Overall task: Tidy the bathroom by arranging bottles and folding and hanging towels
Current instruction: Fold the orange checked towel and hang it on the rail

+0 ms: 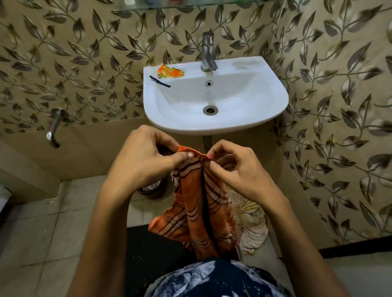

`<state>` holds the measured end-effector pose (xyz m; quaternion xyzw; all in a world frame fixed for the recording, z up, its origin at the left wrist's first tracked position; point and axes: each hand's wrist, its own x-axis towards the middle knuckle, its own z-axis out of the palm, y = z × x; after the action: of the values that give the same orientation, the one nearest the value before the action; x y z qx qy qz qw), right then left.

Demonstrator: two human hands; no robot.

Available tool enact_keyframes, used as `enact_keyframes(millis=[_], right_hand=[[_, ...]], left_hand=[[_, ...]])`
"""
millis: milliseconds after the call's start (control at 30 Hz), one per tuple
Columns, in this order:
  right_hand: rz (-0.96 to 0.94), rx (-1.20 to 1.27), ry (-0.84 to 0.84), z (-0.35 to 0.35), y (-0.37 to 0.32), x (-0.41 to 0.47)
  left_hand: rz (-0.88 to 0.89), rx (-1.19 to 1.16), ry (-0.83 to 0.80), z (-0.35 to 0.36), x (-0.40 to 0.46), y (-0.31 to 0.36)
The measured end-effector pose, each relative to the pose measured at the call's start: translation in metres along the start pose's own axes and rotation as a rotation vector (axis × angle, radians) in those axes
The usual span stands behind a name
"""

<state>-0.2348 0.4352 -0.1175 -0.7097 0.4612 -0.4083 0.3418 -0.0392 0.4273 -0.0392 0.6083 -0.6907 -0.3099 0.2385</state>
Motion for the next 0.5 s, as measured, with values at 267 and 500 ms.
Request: enact_keyframes(millis=[267, 500], right_hand=[[0.125, -0.115, -0.144, -0.004, 0.006, -0.004], [0.145, -0.068, -0.279, 0.006, 0.007, -0.01]], left_hand=[[-0.057, -0.006, 0.126, -0.009, -0.003, 0.0], [-0.078, -0.082, 0.118, -0.018, -0.009, -0.002]])
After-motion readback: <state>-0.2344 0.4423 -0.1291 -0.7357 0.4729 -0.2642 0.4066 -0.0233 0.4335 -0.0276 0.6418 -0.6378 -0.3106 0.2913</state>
